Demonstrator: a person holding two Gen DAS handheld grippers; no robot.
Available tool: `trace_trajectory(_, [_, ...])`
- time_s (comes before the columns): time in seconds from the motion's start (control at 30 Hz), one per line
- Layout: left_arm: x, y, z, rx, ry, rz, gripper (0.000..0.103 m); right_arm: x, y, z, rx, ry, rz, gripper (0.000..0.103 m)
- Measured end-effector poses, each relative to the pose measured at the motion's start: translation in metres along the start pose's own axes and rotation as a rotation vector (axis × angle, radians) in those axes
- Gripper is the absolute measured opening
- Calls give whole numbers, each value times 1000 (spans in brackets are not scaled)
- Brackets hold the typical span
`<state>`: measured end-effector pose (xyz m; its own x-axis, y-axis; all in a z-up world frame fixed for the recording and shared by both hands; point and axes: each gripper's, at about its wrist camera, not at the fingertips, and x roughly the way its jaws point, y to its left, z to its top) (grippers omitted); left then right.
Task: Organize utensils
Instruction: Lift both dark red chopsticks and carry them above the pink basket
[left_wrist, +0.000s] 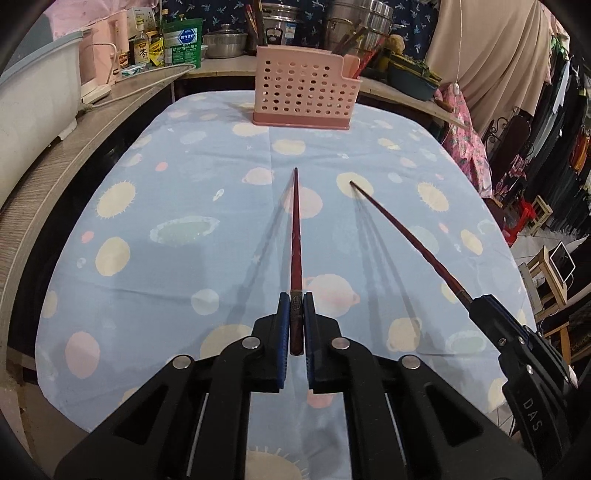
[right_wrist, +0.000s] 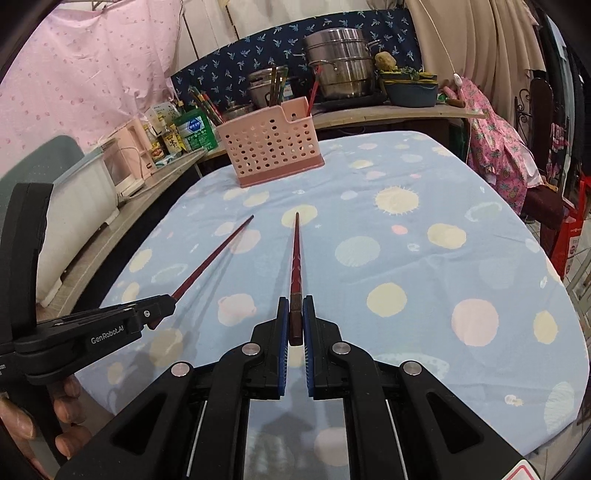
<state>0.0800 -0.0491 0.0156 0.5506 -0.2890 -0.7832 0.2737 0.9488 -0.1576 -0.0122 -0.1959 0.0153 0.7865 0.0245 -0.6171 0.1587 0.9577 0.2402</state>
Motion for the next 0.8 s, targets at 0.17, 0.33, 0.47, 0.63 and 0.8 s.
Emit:
trace_trajectory(0.17, [-26, 4, 27, -9, -78, -12, 7, -18, 2, 36, -5, -91, 22, 7])
trace_trajectory(0.33, [-42, 9, 60, -25, -139, -12, 7, -27, 5, 76, -2, -176, 54, 7])
trace_trajectory(0.47, [-51, 10, 86, -19, -194, -3, 7, -28, 8, 105, 5, -225, 82, 7])
trace_trajectory(0.63, [-51, 15, 124, -42, -222, -26, 7, -21, 7, 141, 44, -250, 145, 7])
trace_trajectory(0.8, [-48, 19, 152, -55, -232, -39, 7, -7, 3, 169, 77, -249, 176, 7])
